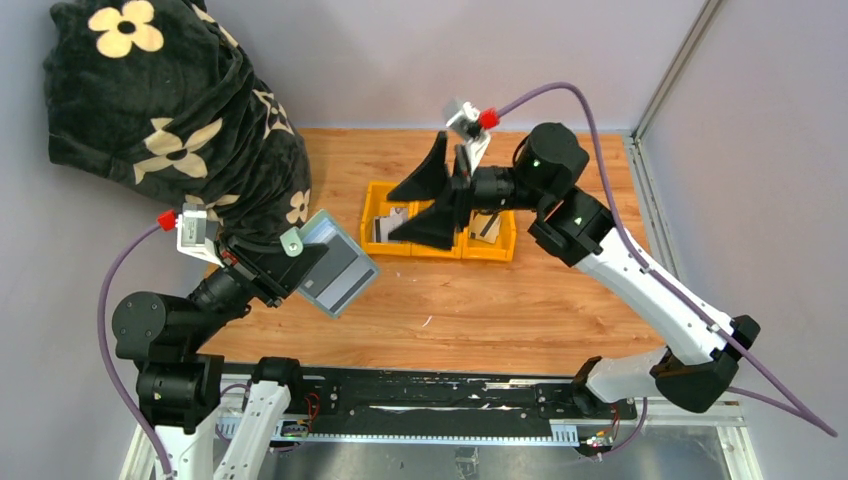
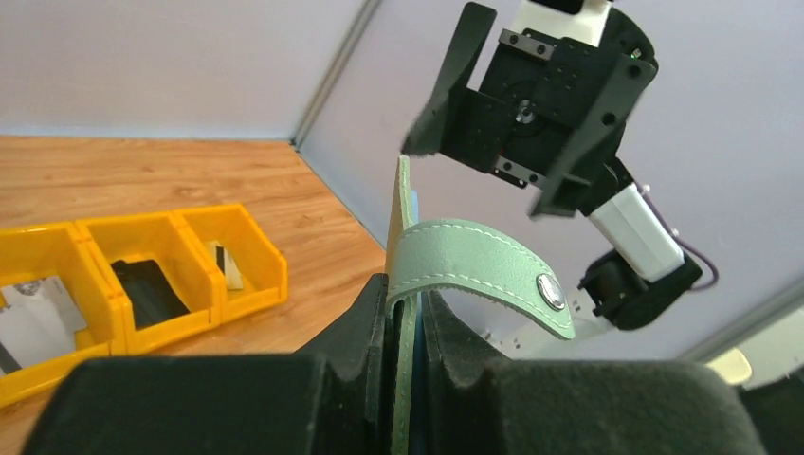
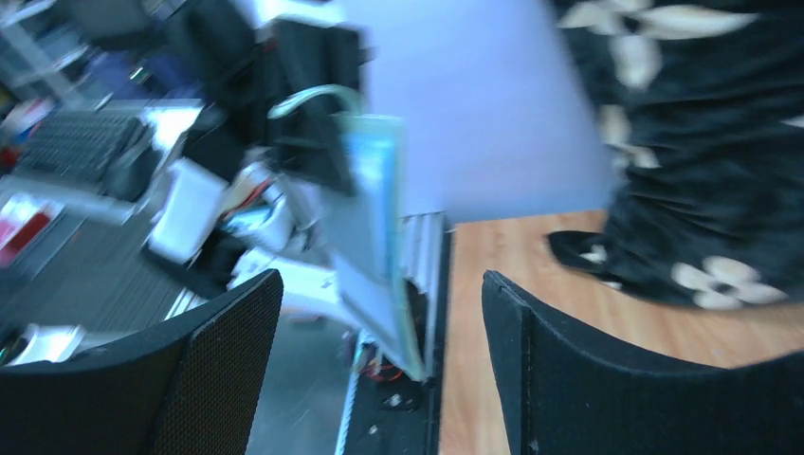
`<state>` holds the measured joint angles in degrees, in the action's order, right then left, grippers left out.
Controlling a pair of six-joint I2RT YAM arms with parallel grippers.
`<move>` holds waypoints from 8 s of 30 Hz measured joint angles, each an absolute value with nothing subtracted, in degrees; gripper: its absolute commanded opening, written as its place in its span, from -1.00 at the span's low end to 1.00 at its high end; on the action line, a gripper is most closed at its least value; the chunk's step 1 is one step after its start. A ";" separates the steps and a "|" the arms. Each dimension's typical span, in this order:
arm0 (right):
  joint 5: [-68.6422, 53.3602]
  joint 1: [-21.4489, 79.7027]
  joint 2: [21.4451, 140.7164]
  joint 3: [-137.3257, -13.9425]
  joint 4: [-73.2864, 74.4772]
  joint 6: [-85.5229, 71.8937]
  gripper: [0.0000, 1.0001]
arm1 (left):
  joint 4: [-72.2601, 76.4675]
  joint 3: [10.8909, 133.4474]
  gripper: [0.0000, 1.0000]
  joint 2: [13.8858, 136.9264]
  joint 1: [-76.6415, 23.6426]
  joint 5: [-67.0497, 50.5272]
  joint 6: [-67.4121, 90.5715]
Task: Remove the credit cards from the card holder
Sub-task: Remove the credit card from the card holder.
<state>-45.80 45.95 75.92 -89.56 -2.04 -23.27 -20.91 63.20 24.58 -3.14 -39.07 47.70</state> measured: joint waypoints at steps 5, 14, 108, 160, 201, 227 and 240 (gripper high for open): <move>-53.10 54.65 77.56 -90.26 0.99 -18.52 0.63 | -19.79 63.20 -1.00 25.69 -3.14 -45.01 46.85; -53.76 60.42 83.44 -94.28 10.26 -12.75 0.40 | -20.69 63.55 -1.00 26.33 -3.07 -51.42 44.05; -7.40 59.86 69.89 -66.72 -14.15 -12.47 0.70 | -65.52 70.39 -1.00 40.56 -3.14 -16.14 -44.10; -25.06 67.90 82.00 -81.12 2.31 -5.39 -1.00 | -69.08 76.12 -0.44 34.96 -3.25 -39.97 -34.59; -47.05 65.17 71.18 -81.71 10.50 -7.29 -0.02 | -69.04 90.11 -1.00 43.53 -3.46 -75.79 2.46; -36.93 57.04 72.44 -66.83 -27.29 -45.60 -0.08 | -38.57 72.79 -1.00 38.20 -3.46 -53.74 31.00; -38.06 57.30 73.69 -65.23 -32.05 -49.54 -0.12 | -33.89 72.29 -1.00 37.17 -3.46 -56.88 34.54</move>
